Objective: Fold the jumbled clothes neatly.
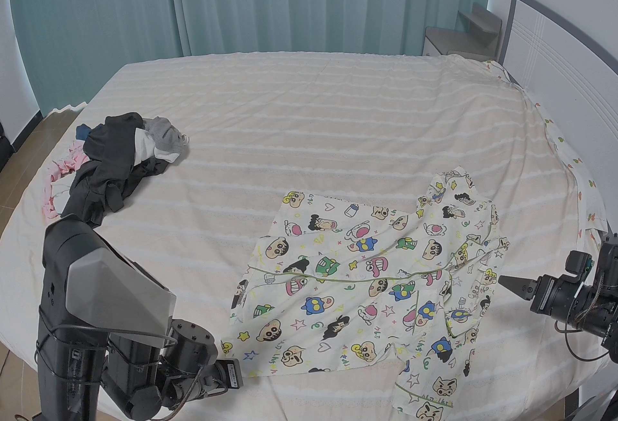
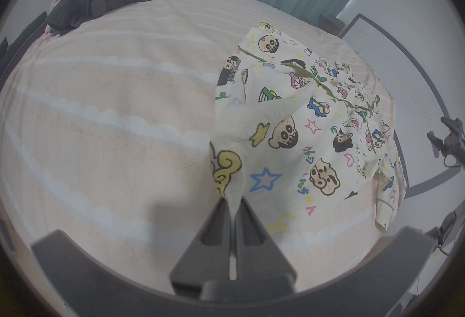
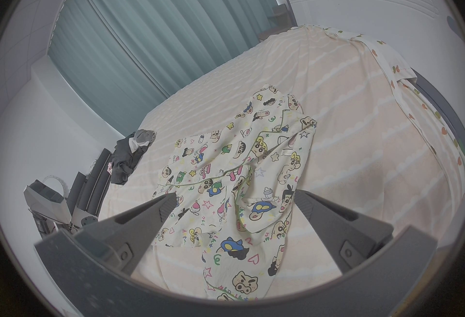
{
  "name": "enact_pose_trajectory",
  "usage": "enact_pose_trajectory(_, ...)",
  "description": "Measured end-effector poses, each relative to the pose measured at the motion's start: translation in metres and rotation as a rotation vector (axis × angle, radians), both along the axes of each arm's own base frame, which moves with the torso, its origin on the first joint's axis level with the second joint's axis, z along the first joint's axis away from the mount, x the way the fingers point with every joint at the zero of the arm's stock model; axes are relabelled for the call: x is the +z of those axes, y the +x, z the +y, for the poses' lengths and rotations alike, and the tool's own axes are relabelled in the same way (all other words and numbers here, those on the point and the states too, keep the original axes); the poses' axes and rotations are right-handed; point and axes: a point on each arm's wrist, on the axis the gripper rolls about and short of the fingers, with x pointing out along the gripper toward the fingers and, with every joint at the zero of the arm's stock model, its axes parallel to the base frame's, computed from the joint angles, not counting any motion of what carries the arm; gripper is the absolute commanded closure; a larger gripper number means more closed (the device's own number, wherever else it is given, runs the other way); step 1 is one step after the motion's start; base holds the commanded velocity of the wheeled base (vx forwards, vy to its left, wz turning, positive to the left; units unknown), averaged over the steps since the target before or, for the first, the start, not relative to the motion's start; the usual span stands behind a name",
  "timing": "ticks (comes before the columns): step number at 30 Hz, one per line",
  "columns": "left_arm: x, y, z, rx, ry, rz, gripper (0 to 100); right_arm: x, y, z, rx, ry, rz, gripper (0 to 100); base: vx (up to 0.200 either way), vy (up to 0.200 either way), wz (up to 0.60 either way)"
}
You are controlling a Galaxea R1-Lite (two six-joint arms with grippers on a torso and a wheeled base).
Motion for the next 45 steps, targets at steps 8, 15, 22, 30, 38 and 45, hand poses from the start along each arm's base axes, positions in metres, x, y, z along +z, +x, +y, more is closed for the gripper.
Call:
enact_pose_trajectory(8,0.019,-0.012,0.009,-0.066,0.046,-0.035,100,0.001,0.0,-0.001,-0.004,-0.004,-0.015,0,0.0,0.0,0.0)
enact_pose_trajectory(15,0.026,-0.021,0.016,-0.066,0.056,-0.015,100,-0.009,-0.003,-0.003,0.013,-0.05,0.028,0,0.0,0.0,0.0)
enact_pose_trajectory(22,0.028,-0.031,0.022,-0.1,0.053,0.101,100,-0.021,-0.003,-0.003,0.023,-0.076,0.095,0,0.0,0.0,0.0)
enact_pose_trajectory(30,0.037,-0.045,0.038,-0.127,0.063,0.249,100,-0.027,-0.003,-0.004,0.026,-0.086,0.126,0,0.0,0.0,0.0)
enact_pose_trajectory(38,0.045,-0.05,0.049,-0.133,0.055,0.294,100,-0.038,-0.003,-0.004,0.061,-0.074,0.19,0,0.0,0.0,0.0)
enact_pose_trajectory(45,0.049,-0.05,0.049,-0.13,0.029,0.278,100,-0.053,0.015,-0.006,0.063,-0.018,0.257,0,0.0,0.0,0.0)
